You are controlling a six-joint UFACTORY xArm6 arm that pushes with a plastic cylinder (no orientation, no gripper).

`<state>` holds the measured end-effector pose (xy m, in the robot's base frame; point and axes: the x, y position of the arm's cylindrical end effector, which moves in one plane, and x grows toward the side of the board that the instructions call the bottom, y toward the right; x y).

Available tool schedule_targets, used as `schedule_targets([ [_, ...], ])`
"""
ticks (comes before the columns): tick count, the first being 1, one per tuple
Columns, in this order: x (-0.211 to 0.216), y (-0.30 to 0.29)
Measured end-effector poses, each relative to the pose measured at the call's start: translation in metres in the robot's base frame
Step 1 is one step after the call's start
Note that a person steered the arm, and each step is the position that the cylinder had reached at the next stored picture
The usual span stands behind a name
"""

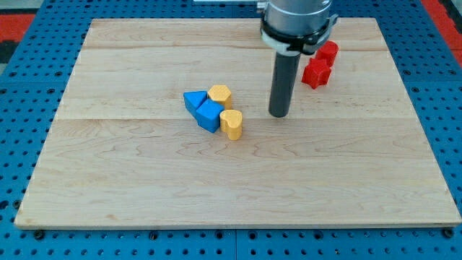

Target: Move the yellow heart slightly to the bottom

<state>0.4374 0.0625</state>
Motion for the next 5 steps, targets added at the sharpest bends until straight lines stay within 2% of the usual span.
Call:
schedule_targets([
  [3, 0.022, -0.100],
  [4, 0.052, -0.110],
  [5, 0.053, -0.123],
])
